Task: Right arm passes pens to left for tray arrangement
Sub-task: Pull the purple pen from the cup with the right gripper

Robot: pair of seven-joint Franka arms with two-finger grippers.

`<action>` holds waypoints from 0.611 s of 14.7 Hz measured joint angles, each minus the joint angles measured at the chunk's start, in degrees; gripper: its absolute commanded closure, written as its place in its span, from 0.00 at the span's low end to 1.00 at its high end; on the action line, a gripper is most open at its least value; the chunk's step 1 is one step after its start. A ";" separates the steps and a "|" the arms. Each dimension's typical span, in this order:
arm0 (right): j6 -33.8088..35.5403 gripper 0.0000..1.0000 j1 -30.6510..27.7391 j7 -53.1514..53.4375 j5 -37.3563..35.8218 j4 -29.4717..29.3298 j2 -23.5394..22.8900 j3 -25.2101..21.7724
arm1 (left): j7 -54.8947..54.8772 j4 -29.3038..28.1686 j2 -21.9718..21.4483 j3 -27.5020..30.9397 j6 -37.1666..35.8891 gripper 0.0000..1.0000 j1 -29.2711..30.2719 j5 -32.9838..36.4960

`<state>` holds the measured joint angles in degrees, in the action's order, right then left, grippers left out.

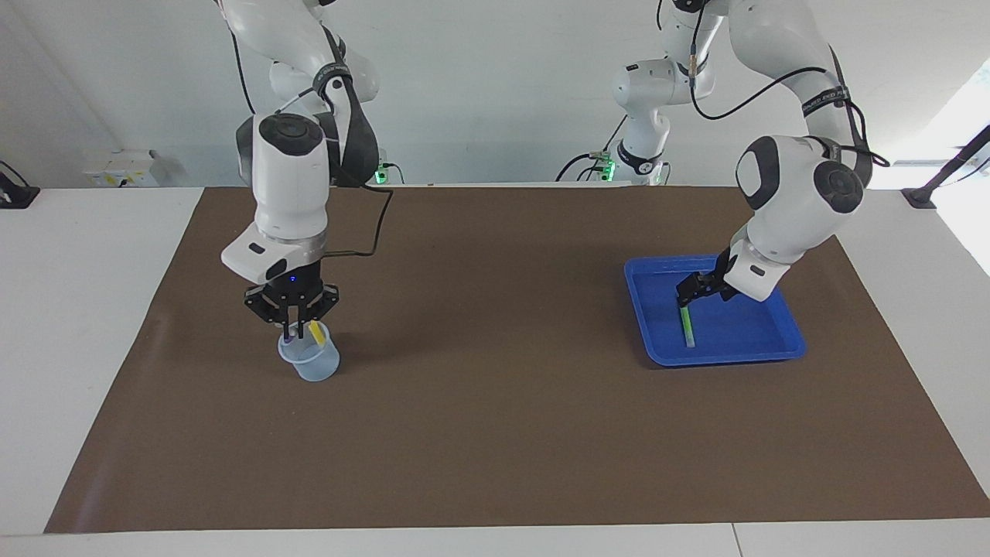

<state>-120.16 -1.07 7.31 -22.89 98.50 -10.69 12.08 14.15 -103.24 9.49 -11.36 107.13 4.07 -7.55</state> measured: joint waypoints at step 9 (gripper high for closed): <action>3.32 1.00 0.81 6.60 12.92 -8.54 -0.27 2.65 | 35.94 0.80 -11.33 -0.24 -1.75 0.00 -0.04 -21.32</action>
<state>-116.84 -0.26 13.91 -9.96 89.96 -10.97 14.73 50.09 -102.43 -1.84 -11.60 105.38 4.03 -28.87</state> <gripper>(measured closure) 0.837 0.000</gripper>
